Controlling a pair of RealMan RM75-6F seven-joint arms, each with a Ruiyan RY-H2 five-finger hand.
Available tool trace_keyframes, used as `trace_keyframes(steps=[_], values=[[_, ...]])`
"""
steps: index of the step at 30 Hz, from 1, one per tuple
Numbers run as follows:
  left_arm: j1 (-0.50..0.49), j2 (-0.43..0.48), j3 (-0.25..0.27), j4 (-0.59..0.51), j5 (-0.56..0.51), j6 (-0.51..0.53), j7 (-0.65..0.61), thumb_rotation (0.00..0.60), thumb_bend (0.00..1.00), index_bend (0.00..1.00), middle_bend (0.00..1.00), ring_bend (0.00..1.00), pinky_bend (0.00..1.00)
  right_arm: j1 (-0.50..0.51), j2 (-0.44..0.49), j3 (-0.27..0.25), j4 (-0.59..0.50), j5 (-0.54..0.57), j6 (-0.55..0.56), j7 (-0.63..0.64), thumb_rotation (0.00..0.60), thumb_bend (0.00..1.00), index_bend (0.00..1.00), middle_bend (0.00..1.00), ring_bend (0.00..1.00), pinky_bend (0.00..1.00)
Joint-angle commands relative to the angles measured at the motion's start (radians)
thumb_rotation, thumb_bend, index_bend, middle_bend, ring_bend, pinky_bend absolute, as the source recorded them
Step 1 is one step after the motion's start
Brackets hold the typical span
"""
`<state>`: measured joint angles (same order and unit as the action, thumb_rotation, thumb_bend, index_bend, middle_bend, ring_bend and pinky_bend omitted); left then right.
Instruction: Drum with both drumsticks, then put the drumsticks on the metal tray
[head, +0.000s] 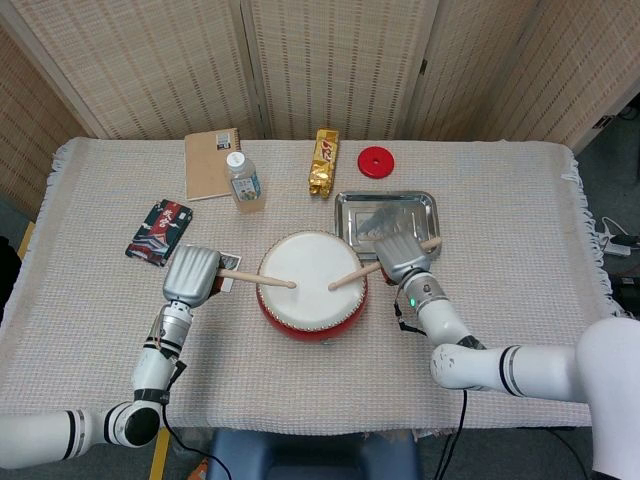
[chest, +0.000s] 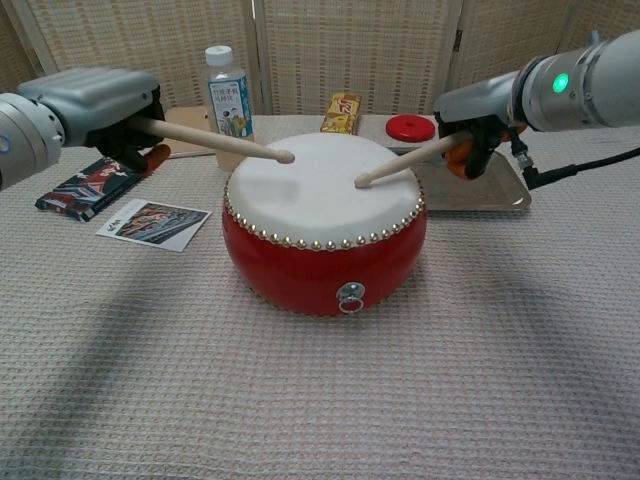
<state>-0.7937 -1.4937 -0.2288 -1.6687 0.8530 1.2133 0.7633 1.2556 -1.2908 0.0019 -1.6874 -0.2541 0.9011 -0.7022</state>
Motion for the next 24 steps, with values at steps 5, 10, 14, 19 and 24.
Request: trace_keyframes(steps=[5,10,14,19,24], values=[[-0.032,-0.082,0.038,0.095,-0.040,-0.013,0.086,0.600,0.54,1.00,1.00,1.00,1.00,-0.070,0.155,0.086,-0.155,-0.140,0.014,0.141,0.600,0.86,1.00,1.00,1.00,1.00],[-0.012,-0.023,0.001,0.029,-0.004,0.039,0.040,0.600,0.54,1.00,1.00,1.00,1.00,-0.059,0.089,0.036,-0.072,-0.109,-0.028,0.088,0.600,0.86,1.00,1.00,1.00,1.00],[-0.001,0.026,-0.019,-0.028,0.018,0.060,0.018,0.600,0.54,1.00,1.00,1.00,1.00,-0.035,-0.019,-0.017,0.040,-0.044,-0.049,0.013,0.600,0.86,1.00,1.00,1.00,1.00],[-0.007,0.012,-0.014,-0.021,0.009,0.052,0.023,0.600,0.54,1.00,1.00,1.00,1.00,-0.029,-0.056,-0.001,0.069,-0.031,-0.031,0.004,0.600,0.86,1.00,1.00,1.00,1.00],[-0.025,-0.066,0.006,0.055,-0.040,0.009,0.036,0.600,0.54,1.00,1.00,1.00,1.00,-0.062,0.066,0.065,-0.066,-0.124,0.013,0.081,0.600,0.86,1.00,1.00,1.00,1.00]])
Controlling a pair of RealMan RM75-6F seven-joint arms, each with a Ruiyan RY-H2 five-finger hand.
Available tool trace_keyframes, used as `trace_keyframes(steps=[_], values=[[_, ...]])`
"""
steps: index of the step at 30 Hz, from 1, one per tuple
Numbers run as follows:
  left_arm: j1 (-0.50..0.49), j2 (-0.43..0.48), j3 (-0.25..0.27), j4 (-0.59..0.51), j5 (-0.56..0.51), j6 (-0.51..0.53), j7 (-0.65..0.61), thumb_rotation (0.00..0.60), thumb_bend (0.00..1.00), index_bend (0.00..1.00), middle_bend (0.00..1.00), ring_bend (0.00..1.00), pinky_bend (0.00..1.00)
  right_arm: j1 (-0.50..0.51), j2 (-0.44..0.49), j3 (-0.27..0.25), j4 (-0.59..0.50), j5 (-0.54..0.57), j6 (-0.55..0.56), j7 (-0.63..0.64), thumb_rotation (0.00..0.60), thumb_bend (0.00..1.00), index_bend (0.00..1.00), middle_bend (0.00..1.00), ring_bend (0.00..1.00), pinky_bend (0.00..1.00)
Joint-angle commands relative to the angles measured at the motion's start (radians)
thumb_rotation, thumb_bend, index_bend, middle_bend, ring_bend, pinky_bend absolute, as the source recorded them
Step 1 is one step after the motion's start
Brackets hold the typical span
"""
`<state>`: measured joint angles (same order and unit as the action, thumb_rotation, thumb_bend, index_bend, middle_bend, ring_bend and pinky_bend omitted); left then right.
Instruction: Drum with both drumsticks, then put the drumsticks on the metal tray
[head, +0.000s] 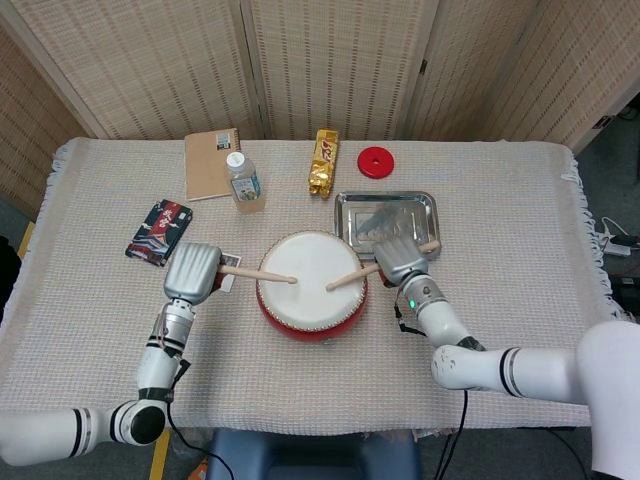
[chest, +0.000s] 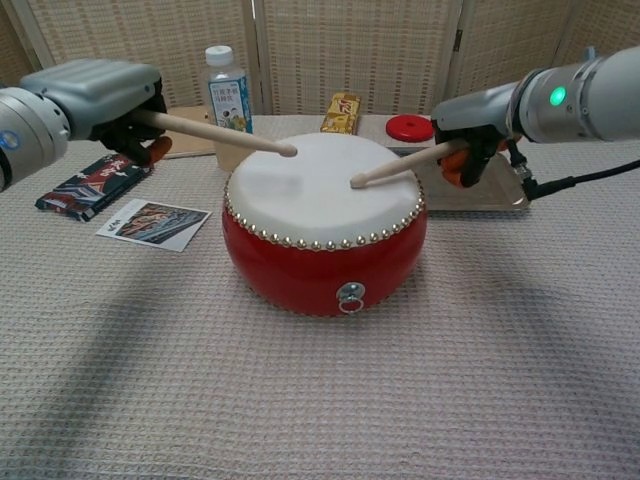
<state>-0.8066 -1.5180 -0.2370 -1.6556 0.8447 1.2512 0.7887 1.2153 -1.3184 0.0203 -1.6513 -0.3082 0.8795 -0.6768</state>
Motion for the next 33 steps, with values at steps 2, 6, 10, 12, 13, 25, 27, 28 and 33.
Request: trace_keyframes(steps=[2,6,10,12,13,25,27,28,33], values=[[-0.021,-0.066,0.028,0.072,-0.051,-0.048,0.033,0.600,0.54,1.00,1.00,1.00,1.00,-0.034,0.136,0.064,-0.145,-0.091,0.047,0.077,0.600,0.86,1.00,1.00,1.00,1.00],[-0.026,-0.074,0.037,0.087,-0.065,-0.045,0.062,0.600,0.54,1.00,1.00,1.00,1.00,-0.050,0.164,0.076,-0.163,-0.102,0.032,0.107,0.600,0.86,1.00,1.00,1.00,1.00],[-0.010,-0.028,0.005,0.037,-0.038,-0.001,0.027,0.600,0.54,1.00,1.00,1.00,1.00,-0.032,0.104,0.031,-0.087,-0.066,-0.003,0.051,0.600,0.86,1.00,1.00,1.00,1.00],[-0.003,0.006,-0.013,-0.003,-0.022,0.017,0.010,0.600,0.54,1.00,1.00,1.00,1.00,-0.017,0.045,0.000,-0.023,-0.035,-0.010,0.006,0.600,0.86,1.00,1.00,1.00,1.00],[-0.001,0.019,-0.019,-0.018,-0.016,0.022,0.005,0.600,0.54,1.00,1.00,1.00,1.00,-0.013,0.018,-0.012,0.004,-0.021,-0.013,-0.012,0.600,0.86,1.00,1.00,1.00,1.00],[-0.024,-0.037,0.002,0.033,-0.073,-0.026,0.020,0.600,0.54,1.00,1.00,1.00,1.00,-0.042,0.099,0.064,-0.110,-0.095,0.042,0.056,0.600,0.86,1.00,1.00,1.00,1.00],[-0.034,-0.067,0.021,0.070,-0.085,-0.041,0.044,0.600,0.54,1.00,1.00,1.00,1.00,-0.055,0.143,0.076,-0.157,-0.118,0.053,0.074,0.600,0.86,1.00,1.00,1.00,1.00],[-0.037,-0.076,0.027,0.083,-0.090,-0.045,0.054,0.600,0.54,1.00,1.00,1.00,1.00,-0.060,0.157,0.079,-0.172,-0.123,0.055,0.080,0.600,0.86,1.00,1.00,1.00,1.00],[-0.030,-0.065,0.012,0.075,-0.071,-0.008,0.044,0.600,0.54,1.00,1.00,1.00,1.00,-0.064,0.155,0.068,-0.153,-0.113,0.026,0.080,0.600,0.86,1.00,1.00,1.00,1.00]])
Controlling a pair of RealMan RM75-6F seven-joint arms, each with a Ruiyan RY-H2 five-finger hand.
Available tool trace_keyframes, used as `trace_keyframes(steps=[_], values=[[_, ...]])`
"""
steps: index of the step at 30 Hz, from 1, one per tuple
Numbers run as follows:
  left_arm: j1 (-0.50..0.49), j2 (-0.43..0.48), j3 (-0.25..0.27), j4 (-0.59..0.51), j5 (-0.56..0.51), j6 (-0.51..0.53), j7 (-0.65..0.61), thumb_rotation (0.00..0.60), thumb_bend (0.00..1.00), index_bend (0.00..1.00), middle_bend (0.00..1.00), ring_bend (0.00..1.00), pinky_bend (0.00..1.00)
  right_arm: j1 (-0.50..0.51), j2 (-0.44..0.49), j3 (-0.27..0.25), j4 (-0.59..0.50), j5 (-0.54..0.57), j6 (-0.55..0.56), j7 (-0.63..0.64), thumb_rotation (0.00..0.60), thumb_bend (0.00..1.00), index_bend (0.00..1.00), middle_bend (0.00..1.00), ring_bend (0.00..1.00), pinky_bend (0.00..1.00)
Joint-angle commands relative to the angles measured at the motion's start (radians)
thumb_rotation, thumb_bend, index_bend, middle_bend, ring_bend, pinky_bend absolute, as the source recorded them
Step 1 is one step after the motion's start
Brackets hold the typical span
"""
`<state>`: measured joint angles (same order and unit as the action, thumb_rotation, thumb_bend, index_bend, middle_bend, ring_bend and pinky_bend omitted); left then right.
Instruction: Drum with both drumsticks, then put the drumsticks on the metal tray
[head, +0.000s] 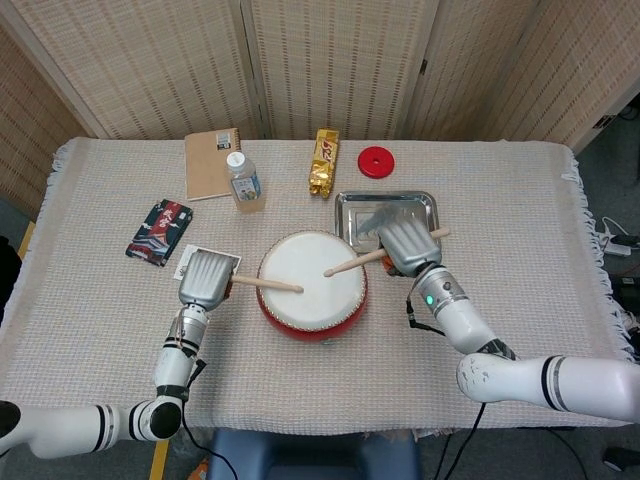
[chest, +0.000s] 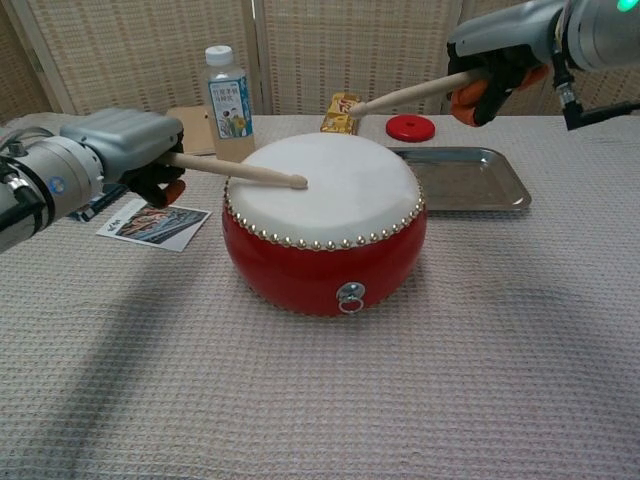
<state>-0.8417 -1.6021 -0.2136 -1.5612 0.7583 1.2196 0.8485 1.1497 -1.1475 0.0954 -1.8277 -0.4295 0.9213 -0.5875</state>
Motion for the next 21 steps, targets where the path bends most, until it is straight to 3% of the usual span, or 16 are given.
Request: trace_keyframes(steps=[1,8,11,21], values=[[0.009,0.031,-0.017,-0.032,0.024,0.035,-0.023,0.600,0.54,1.00,1.00,1.00,1.00,0.005,-0.031,-0.013,0.041,0.015,-0.023,-0.016,0.600,0.86,1.00,1.00,1.00,1.00],[0.037,0.125,-0.051,-0.139,0.078,0.086,-0.068,0.600,0.54,1.00,1.00,1.00,1.00,0.049,-0.192,-0.089,0.220,0.114,-0.059,-0.127,0.600,0.86,1.00,1.00,1.00,1.00],[0.037,0.127,-0.044,-0.150,0.086,0.085,-0.060,0.600,0.54,1.00,1.00,1.00,1.00,0.054,-0.220,-0.083,0.244,0.128,-0.052,-0.134,0.600,0.86,1.00,1.00,1.00,1.00],[-0.005,0.005,0.007,-0.009,0.005,-0.004,0.011,0.600,0.54,1.00,1.00,1.00,1.00,-0.016,-0.020,0.021,0.017,-0.025,0.008,0.015,0.600,0.86,1.00,1.00,1.00,1.00]])
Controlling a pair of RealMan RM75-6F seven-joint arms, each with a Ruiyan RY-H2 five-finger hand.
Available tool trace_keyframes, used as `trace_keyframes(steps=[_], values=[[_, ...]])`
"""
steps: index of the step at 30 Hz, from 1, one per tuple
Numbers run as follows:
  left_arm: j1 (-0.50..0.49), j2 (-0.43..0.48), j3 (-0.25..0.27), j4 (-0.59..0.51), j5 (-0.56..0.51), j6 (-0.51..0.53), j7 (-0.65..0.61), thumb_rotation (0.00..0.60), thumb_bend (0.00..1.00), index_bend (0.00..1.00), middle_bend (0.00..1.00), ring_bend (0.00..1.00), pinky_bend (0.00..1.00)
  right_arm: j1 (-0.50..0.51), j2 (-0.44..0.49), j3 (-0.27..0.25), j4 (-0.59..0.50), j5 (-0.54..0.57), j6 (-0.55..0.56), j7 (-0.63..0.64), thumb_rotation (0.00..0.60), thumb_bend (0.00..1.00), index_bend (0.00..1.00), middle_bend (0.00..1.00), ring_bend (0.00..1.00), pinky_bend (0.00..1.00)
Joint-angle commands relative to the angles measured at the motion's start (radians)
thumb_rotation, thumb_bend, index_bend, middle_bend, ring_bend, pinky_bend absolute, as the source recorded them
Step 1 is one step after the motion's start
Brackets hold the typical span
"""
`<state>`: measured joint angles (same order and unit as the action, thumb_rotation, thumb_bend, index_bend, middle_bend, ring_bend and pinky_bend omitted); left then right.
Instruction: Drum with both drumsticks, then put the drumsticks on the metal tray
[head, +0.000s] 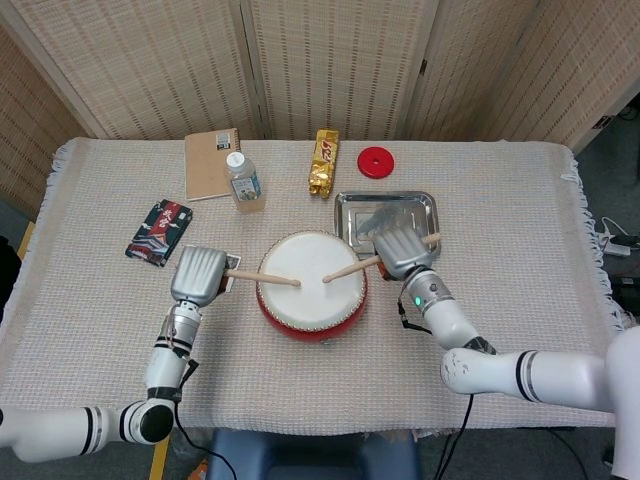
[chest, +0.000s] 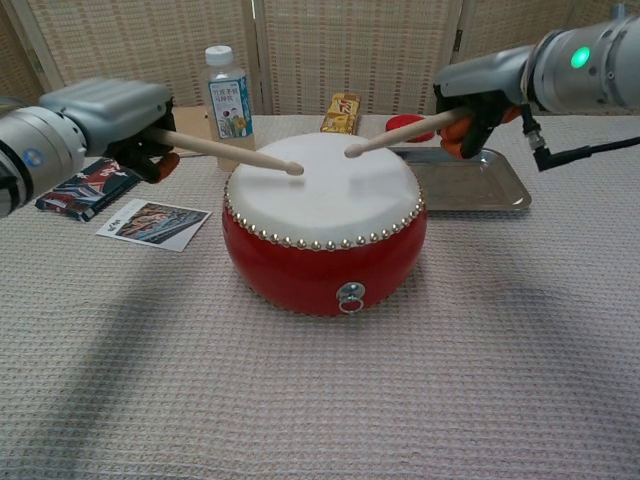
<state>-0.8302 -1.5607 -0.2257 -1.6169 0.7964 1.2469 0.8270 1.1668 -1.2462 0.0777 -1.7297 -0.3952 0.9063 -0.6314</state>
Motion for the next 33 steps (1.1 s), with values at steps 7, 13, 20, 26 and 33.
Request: trace_keyframes(steps=[7,13,20,26,33], values=[[0.001,-0.004,-0.010,0.015,-0.008,0.018,-0.002,0.600,0.54,1.00,1.00,1.00,1.00,-0.030,0.052,0.017,-0.029,-0.042,-0.024,0.049,0.600,0.86,1.00,1.00,1.00,1.00],[0.036,0.082,-0.030,-0.087,0.049,0.060,-0.057,0.600,0.54,1.00,1.00,1.00,1.00,0.002,-0.073,-0.025,0.113,0.022,-0.071,0.000,0.600,0.86,1.00,1.00,1.00,1.00],[0.056,0.127,-0.027,-0.138,0.057,0.051,-0.090,0.600,0.54,1.00,1.00,1.00,1.00,0.027,-0.124,-0.054,0.172,0.077,-0.073,-0.054,0.600,0.86,1.00,1.00,1.00,1.00],[0.075,0.142,-0.016,-0.147,0.074,0.060,-0.114,0.600,0.54,1.00,1.00,1.00,1.00,-0.040,-0.012,0.023,0.103,0.006,-0.069,0.097,0.600,0.86,1.00,1.00,1.00,1.00],[0.107,0.165,-0.001,-0.165,0.101,0.068,-0.157,0.600,0.54,1.00,1.00,1.00,1.00,-0.094,0.015,0.018,0.215,-0.042,-0.155,0.188,0.600,0.86,1.00,1.00,1.00,1.00]])
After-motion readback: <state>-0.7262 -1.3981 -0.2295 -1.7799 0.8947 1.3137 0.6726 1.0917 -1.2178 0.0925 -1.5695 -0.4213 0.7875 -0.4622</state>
